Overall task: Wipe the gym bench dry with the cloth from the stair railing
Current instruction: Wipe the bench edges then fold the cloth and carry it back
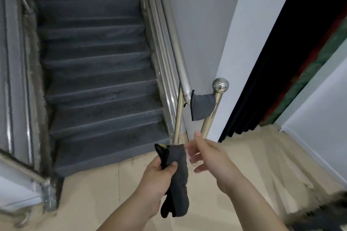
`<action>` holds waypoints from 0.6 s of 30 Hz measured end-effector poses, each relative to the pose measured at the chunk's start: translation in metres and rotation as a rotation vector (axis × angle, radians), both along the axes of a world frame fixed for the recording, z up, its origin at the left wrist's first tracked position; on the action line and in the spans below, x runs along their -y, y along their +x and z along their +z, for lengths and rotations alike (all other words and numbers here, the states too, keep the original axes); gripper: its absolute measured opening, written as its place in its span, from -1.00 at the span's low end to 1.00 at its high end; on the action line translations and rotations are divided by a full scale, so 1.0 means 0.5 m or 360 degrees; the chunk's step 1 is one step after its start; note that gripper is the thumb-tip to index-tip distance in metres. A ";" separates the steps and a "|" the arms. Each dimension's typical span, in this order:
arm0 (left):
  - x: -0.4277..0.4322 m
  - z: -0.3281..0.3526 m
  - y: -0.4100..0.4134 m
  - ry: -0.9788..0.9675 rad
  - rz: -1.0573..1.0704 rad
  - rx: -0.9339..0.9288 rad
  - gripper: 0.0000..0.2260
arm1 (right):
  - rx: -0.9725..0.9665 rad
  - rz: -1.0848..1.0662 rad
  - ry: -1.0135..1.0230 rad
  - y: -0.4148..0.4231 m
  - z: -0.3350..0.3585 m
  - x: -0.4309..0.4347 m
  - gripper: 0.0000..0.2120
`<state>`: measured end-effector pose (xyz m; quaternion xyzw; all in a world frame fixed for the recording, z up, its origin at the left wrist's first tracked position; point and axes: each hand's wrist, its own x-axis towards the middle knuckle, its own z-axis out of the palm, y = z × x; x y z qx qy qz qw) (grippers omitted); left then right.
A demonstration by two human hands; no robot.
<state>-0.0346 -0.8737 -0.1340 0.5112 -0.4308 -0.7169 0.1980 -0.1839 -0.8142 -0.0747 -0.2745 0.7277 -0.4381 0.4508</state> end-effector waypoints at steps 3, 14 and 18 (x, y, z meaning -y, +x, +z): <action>0.153 -0.014 -0.085 0.0033 -0.0080 -0.0017 -0.80 | 0.0109 -0.0299 -0.0018 -0.075 -0.022 0.094 -0.63; 0.482 -0.006 -0.515 0.0057 -0.0208 -0.0177 -0.84 | 0.0082 -0.0545 0.0137 -0.402 -0.073 0.315 -0.75; 0.569 -0.027 -0.636 0.0076 -0.0049 -0.0147 -0.77 | 0.0101 -0.0570 0.0143 -0.507 -0.106 0.393 -0.72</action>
